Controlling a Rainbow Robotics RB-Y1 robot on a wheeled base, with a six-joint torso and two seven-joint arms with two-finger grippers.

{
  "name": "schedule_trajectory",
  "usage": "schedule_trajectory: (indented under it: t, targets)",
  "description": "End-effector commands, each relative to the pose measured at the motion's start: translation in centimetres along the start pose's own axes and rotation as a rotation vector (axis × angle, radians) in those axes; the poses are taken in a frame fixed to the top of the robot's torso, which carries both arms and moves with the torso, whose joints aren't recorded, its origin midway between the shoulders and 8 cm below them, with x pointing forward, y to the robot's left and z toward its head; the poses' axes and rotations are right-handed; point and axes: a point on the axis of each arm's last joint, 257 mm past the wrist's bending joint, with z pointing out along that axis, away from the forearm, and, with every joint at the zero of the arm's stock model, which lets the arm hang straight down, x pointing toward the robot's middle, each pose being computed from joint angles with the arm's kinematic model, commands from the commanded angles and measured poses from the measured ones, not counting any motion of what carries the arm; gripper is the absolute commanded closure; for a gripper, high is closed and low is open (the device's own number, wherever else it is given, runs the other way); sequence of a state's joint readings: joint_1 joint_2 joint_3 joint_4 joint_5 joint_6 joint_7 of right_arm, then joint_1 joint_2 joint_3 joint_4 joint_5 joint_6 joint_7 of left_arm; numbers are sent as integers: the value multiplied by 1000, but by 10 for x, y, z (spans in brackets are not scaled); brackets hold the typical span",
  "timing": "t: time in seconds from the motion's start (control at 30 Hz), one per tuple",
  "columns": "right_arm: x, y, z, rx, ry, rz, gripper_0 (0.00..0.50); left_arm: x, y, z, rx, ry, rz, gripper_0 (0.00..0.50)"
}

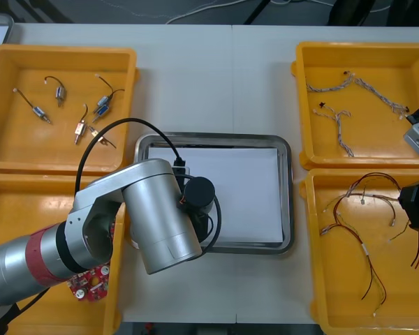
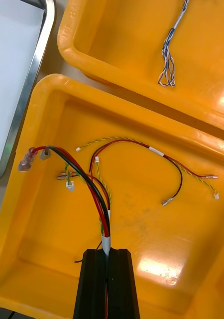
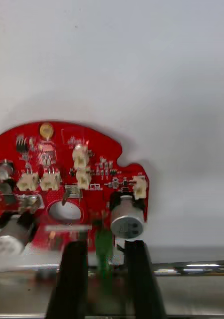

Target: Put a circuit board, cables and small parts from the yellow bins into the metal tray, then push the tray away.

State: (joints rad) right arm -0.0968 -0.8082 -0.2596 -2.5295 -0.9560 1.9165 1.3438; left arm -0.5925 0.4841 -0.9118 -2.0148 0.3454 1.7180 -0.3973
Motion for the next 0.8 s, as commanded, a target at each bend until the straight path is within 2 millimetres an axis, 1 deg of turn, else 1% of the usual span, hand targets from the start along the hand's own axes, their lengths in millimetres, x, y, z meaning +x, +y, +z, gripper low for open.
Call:
schedule_trajectory:
  t: [0.03, 0.07, 0.23, 0.33, 0.5, 0.53, 0.67, 0.7, 0.73, 0.8]
  targets:
    - [-4, -3, -8, 38, -11, -57, 500, -8, -21, -10, 41, -44, 91, 9]
    - [-4, -3, -8, 38, -11, -57, 500, -9, -22, -12, 46, -51, 90, 0]
    - [-4, -3, -8, 38, -11, -57, 500, -16, -29, -29, 83, -67, 76, 0]
    - [-4, -3, -8, 38, -11, -57, 500, -19, -26, -43, 89, -75, 71, 0]
    - [-4, -3, -8, 38, -11, -57, 500, -24, -12, -65, 83, -86, 65, 0]
    - [-4, -3, -8, 38, -11, -57, 500, -26, -9, -72, 88, -87, 58, 0]
    - [-4, -3, -8, 38, -11, -57, 500, -32, 9, -92, 91, -87, 46, 0]
    - [-4, -3, -8, 38, -11, -57, 500, -34, 11, -95, 92, -89, 45, 0]
    - [0, -2, -4, 28, 5, -45, 500, -37, 14, -99, 101, -93, 42, 0]
    - [-1, -3, -4, 31, 3, -45, 500, -42, 20, -105, 107, -101, 38, 0]
